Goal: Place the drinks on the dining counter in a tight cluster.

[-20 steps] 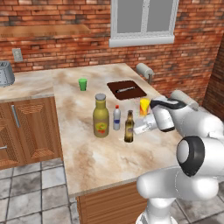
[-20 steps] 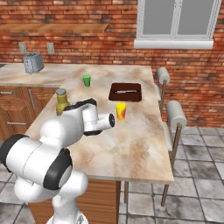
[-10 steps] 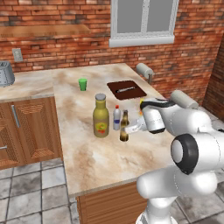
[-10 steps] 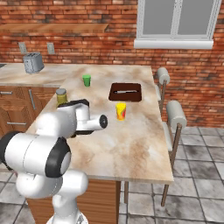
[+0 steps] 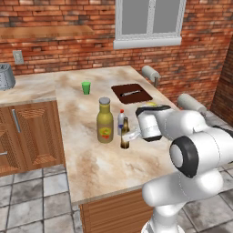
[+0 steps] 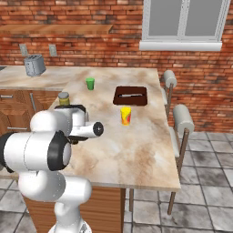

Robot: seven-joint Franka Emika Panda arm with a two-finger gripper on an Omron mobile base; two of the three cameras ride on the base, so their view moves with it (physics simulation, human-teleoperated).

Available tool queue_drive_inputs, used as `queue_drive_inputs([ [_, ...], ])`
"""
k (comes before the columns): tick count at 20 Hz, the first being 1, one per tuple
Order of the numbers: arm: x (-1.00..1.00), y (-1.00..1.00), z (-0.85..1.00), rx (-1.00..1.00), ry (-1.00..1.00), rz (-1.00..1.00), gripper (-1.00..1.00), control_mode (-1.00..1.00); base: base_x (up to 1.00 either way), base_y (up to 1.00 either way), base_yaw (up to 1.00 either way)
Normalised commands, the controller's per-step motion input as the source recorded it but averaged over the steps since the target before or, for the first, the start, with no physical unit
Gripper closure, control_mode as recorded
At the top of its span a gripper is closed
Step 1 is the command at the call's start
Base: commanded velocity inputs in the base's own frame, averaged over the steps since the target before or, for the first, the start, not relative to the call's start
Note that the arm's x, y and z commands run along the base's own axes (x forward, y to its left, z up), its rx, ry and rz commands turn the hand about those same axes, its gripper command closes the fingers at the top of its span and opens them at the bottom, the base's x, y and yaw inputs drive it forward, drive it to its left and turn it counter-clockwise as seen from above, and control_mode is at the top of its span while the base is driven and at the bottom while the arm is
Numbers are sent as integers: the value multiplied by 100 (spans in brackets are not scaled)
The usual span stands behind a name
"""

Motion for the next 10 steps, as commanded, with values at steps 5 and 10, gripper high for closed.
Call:
queue_drive_inputs([
  [5, 11, 0, -2, -7, -11, -2, 100, -100, 0, 0, 0],
  [10, 1, 0, -2, -5, -19, -3, 100, -100, 0, 0, 0],
])
